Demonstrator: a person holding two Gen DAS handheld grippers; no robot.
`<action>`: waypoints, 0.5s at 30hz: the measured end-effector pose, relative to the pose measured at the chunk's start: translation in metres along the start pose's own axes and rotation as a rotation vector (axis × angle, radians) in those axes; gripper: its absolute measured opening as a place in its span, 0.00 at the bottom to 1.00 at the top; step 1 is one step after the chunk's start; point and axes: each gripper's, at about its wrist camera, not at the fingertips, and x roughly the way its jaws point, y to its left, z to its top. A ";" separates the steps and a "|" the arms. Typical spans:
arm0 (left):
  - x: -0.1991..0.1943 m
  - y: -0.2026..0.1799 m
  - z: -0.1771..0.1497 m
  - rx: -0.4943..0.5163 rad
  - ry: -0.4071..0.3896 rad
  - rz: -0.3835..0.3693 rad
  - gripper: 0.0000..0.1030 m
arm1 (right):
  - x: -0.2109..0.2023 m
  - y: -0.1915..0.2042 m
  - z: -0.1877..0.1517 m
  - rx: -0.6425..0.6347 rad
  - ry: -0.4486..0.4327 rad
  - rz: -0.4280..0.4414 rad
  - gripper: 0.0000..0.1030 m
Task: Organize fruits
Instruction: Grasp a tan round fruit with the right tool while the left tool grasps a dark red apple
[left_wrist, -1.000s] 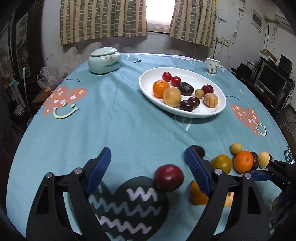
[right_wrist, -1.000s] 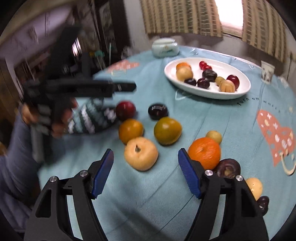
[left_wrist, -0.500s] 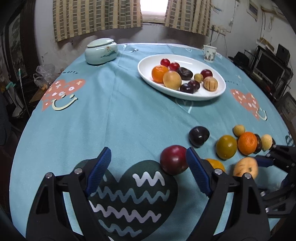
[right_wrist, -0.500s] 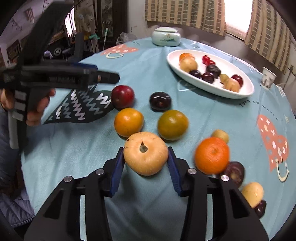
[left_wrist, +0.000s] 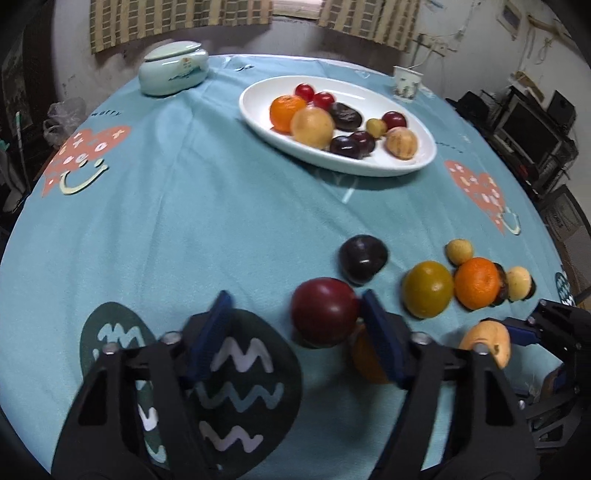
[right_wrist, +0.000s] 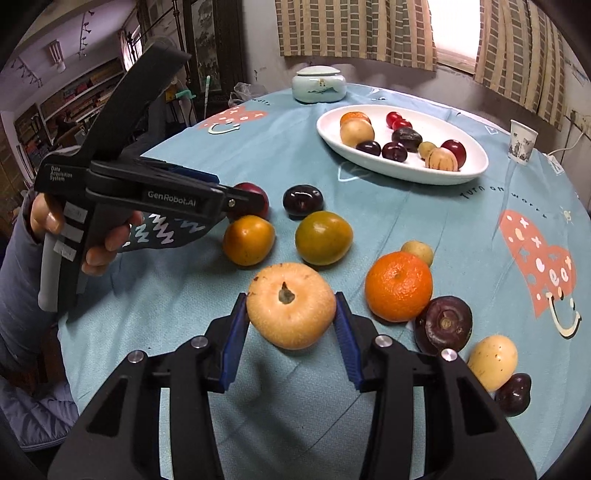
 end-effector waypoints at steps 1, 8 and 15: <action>-0.003 -0.003 0.000 0.004 -0.013 -0.020 0.41 | -0.001 0.000 0.000 0.003 -0.002 0.004 0.45; -0.010 -0.016 -0.002 0.044 -0.038 0.053 0.36 | -0.004 -0.004 -0.001 0.018 -0.015 0.011 0.45; -0.037 -0.031 -0.007 0.138 -0.129 0.140 0.35 | -0.006 0.001 -0.002 -0.001 -0.023 0.001 0.45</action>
